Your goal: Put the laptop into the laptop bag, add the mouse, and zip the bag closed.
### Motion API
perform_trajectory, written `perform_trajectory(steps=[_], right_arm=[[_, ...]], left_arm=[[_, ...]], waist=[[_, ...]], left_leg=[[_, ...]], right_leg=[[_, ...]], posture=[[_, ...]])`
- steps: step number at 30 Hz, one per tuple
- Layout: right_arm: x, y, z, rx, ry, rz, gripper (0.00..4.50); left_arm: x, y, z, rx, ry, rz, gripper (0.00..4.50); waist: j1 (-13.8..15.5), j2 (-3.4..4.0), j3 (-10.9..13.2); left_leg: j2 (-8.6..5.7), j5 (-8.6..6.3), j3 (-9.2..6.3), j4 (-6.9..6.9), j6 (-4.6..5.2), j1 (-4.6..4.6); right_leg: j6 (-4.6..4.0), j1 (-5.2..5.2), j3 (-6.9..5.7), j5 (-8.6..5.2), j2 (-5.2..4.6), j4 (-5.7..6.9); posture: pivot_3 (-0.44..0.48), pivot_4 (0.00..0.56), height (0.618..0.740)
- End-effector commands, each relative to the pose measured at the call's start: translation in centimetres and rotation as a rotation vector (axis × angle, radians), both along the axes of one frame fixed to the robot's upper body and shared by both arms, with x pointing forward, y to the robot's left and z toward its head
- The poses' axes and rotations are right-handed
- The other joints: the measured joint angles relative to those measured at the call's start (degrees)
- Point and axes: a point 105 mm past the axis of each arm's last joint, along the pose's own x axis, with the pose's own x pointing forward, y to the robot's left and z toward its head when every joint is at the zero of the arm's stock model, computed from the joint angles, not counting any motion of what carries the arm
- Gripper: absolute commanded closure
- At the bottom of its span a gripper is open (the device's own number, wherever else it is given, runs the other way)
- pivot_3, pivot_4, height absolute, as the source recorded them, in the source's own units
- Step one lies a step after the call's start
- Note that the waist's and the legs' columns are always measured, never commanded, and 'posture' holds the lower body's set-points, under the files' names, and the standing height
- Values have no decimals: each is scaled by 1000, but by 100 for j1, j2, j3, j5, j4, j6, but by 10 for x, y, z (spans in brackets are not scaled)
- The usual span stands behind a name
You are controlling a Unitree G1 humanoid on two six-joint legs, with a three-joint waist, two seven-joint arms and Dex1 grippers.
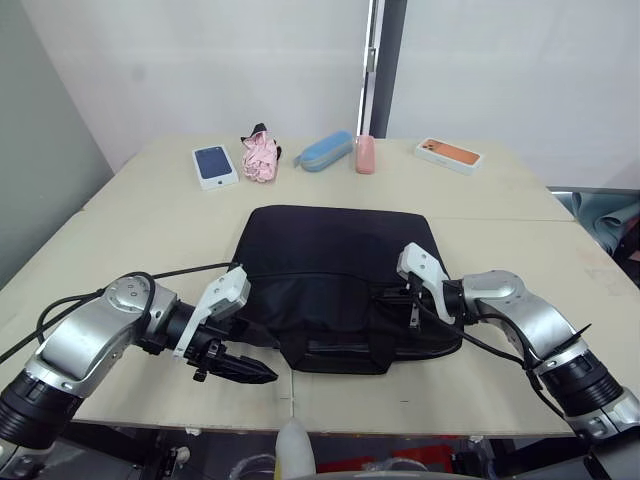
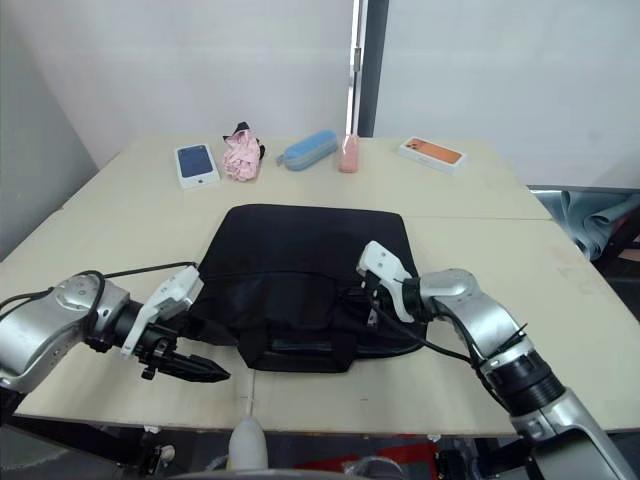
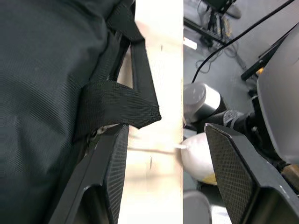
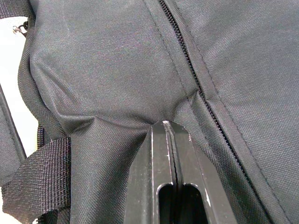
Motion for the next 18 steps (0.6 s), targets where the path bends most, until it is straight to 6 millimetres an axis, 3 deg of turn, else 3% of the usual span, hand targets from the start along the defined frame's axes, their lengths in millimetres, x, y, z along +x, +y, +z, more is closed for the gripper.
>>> perform_trajectory(steps=[1, 6, 9, 14, 18], right_arm=[[-13, -39, -58, -164, 212, -155, 4500], [-17, -43, -49, -153, 195, -147, 4500], [-21, -44, -43, -146, 184, -140, 4500], [-26, -42, -15, -56, 147, -121, 4500], [-26, -47, -6, -56, 131, -130, 4500]], left_arm=[[17, 19, 29, -29, -104, 43, 1788], [41, 44, 54, -46, -240, 101, 1788], [55, 48, 68, -92, -325, 119, 1788], [70, 33, 67, -145, -398, 80, 1788], [75, 18, 56, -183, -395, 42, 1788]], waist=[[11, -6, 3], [58, -7, 3], [127, -7, 7], [260, -19, 21], [246, 4, 51]], left_leg=[[0, 0, -1, 0, 0, 0], [-1, 1, 0, 1, -1, 0], [-2, 1, -1, 3, -1, -1], [-2, -1, -2, 4, -2, -6], [1, 0, -2, 9, -3, -22]], right_leg=[[0, 0, -1, 0, 0, 1], [-1, 1, -1, 1, -1, 2], [-1, -3, -5, 1, -2, -3], [-1, -4, -11, 1, -3, -5], [-1, -21, -11, 1, 0, 9]], posture=[[0, 150, 740], [0, 150, 740], [0, 150, 740], [0, 150, 740], [0, 150, 740]])
